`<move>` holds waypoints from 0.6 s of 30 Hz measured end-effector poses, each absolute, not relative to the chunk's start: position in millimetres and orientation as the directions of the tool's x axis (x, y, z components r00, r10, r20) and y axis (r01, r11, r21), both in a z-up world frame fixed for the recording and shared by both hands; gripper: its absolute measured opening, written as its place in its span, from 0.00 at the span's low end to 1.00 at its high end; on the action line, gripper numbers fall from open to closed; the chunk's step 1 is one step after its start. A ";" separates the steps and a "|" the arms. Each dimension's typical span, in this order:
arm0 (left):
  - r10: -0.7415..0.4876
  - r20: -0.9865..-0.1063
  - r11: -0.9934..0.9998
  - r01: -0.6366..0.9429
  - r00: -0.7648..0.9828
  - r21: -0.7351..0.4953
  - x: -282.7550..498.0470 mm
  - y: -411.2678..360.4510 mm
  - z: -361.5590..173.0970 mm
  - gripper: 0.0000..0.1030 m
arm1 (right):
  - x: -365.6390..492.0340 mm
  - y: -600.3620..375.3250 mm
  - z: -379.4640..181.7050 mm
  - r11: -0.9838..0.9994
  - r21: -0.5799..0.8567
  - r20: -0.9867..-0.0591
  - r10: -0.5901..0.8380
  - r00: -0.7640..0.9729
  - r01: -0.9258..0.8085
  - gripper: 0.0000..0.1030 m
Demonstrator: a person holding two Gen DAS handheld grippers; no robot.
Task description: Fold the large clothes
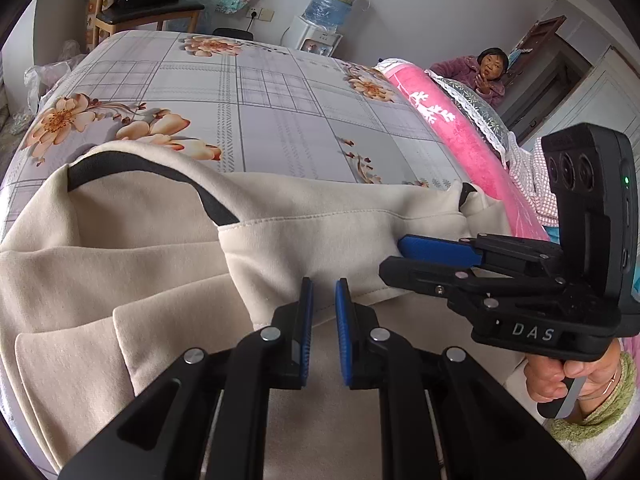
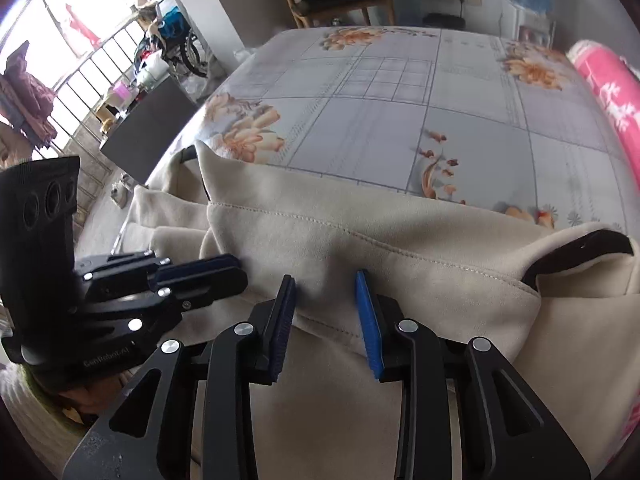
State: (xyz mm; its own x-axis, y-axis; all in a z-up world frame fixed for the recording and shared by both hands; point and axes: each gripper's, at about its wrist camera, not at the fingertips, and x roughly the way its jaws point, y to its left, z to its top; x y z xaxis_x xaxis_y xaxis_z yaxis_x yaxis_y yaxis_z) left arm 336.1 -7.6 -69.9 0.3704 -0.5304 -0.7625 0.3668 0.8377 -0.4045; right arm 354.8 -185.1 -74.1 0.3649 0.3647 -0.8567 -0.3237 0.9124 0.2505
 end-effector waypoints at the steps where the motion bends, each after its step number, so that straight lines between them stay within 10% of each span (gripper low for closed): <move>1: -0.532 -0.762 0.837 0.368 0.370 -0.405 336.2 -7.6 -69.7 0.11 | 352.5 -186.7 -75.1 0.917 0.249 -0.864 0.356 0.356 -0.312 0.30; 18: -0.565 -0.730 0.820 0.359 0.384 -0.445 332.5 0.4 -72.5 0.11 | 358.6 -184.7 -76.1 0.878 0.362 -0.820 0.460 0.341 -0.313 0.24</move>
